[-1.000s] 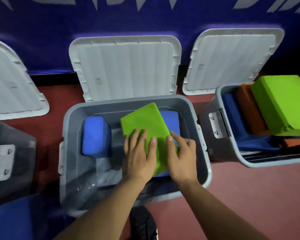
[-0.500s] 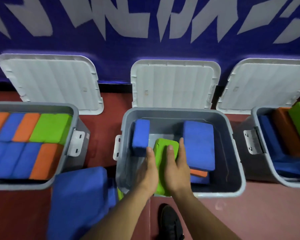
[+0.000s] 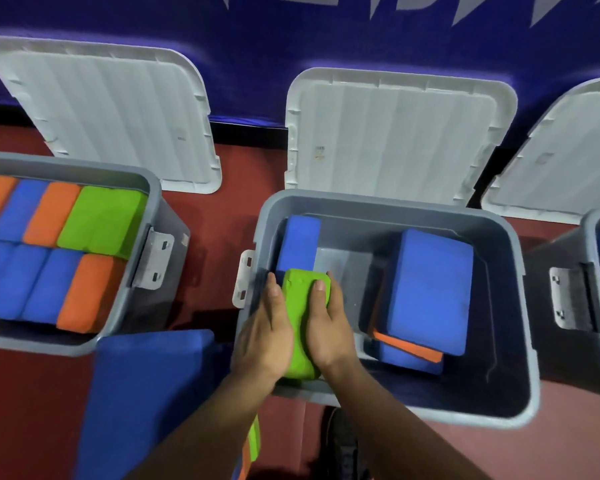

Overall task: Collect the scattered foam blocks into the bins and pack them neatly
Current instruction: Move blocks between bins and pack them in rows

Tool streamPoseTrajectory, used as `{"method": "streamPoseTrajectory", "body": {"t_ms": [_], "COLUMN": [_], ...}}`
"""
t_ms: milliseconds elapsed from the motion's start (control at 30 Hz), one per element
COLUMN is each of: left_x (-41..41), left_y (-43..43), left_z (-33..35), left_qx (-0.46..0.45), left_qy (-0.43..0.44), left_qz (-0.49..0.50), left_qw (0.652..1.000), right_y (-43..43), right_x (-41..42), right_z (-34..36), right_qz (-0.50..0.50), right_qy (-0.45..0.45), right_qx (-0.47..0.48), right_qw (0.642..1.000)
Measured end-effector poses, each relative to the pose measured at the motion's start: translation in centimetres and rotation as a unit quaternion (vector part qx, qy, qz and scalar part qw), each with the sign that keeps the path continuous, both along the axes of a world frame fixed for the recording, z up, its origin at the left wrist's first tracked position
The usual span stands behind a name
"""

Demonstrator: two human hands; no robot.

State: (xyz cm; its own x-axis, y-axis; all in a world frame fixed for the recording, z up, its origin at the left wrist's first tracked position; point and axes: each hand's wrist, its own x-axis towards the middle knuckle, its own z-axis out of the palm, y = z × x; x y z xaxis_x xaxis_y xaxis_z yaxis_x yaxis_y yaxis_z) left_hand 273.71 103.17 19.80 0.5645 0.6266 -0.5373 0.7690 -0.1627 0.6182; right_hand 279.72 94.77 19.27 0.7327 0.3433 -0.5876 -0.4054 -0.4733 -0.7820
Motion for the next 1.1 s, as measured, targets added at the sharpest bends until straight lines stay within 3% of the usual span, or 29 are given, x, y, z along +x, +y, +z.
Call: {"method": "streamPoseTrajectory", "body": {"t_ms": [167, 267, 333, 500, 567, 867, 933, 1000, 1100], "left_x": [0.3, -0.2, -0.1, -1.0, -1.3, -0.9, -0.5, 0.6, 1.7], "left_y": [1.1, 1.4, 1.4, -0.3, -0.3, -0.4, -0.5, -0.6, -0.9], "left_z": [-4.3, -6.2, -7.1, -10.7, -11.8, -12.5, -11.8, -10.7, -10.5], "left_qx": [0.052, 0.161, 0.185, 0.140, 0.158, 0.120, 0.159, 0.116, 0.105], "left_qy": [-0.016, -0.007, 0.022, 0.000, 0.028, 0.004, 0.004, -0.047, -0.109], "left_qz": [-0.035, -0.078, -0.096, -0.097, -0.119, -0.075, -0.074, 0.010, 0.060], "left_qw": [0.998, 0.984, 0.978, 0.985, 0.980, 0.990, 0.985, 0.992, 0.987], "right_y": [1.7, 2.4, 2.4, 1.2, 1.3, 0.3, -0.3, -0.4, 0.0], "right_x": [-0.7, -0.7, -0.8, -1.6, -1.6, -0.1, 0.6, 1.4, 2.6], "right_z": [-5.0, -7.2, -8.7, -11.5, -12.3, -11.3, -10.6, -10.1, -10.5], "right_qz": [0.010, 0.027, 0.025, 0.004, 0.001, 0.070, 0.079, 0.085, 0.102], "right_qy": [0.026, 0.018, 0.004, -0.002, 0.012, 0.078, 0.048, -0.013, -0.070], "right_qx": [-0.006, -0.013, -0.015, -0.011, -0.007, -0.023, -0.030, -0.033, -0.034], "right_qw": [1.000, 0.999, 1.000, 1.000, 1.000, 0.994, 0.995, 0.996, 0.992]}}
